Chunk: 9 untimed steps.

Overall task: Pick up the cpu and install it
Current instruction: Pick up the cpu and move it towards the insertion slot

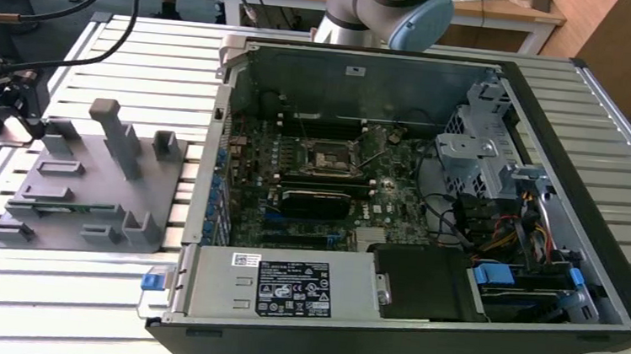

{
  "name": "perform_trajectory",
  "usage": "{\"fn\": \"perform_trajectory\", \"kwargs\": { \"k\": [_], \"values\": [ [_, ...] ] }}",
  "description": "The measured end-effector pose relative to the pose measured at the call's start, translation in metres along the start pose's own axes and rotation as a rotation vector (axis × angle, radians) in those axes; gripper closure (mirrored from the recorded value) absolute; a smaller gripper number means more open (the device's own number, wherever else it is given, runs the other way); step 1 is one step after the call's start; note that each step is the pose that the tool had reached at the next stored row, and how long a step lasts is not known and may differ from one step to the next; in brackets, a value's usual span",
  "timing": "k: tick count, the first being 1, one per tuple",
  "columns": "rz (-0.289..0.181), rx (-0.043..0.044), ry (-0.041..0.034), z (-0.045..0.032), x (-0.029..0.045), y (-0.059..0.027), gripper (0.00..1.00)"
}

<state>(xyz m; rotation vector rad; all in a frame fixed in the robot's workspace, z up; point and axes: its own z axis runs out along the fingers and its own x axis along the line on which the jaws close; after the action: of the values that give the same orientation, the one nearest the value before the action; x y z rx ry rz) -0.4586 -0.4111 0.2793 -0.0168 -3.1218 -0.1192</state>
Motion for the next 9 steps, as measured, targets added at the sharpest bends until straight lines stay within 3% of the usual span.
{"fn": "perform_trajectory", "kwargs": {
  "k": [9],
  "values": [
    [0.0, 0.0, 0.0, -0.0048, 0.0001, 0.0005, 0.47]
  ]
}}
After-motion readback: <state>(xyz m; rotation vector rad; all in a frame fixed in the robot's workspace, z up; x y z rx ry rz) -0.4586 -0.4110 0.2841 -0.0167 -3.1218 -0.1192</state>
